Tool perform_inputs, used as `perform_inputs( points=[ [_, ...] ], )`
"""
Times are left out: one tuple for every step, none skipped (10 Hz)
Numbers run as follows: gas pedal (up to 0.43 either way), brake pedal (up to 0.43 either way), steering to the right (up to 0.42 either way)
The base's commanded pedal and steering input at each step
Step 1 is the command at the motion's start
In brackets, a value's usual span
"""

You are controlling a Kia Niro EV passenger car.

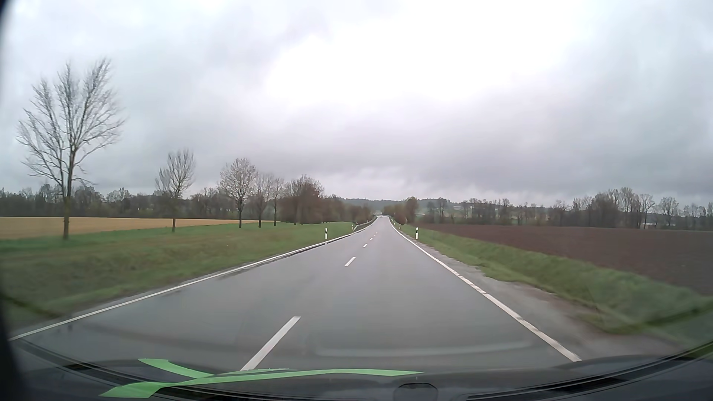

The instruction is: Follow the waypoints while adhering to traffic rules and regulations

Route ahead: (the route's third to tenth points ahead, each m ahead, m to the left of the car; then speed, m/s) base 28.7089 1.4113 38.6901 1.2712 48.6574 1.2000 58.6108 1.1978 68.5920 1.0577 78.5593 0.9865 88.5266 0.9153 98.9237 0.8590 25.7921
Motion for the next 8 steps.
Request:
perform_inputs(
  points=[
    [0.197, 0.0, 0.003],
    [0.197, 0.0, 0.003],
    [0.197, 0.0, 0.002],
    [0.197, 0.0, 0.003],
    [0.189, 0.0, 0.003],
    [0.157, 0.0, 0.003],
    [0.138, 0.0, 0.002],
    [0.13, 0.0, 0.001]
  ],
)
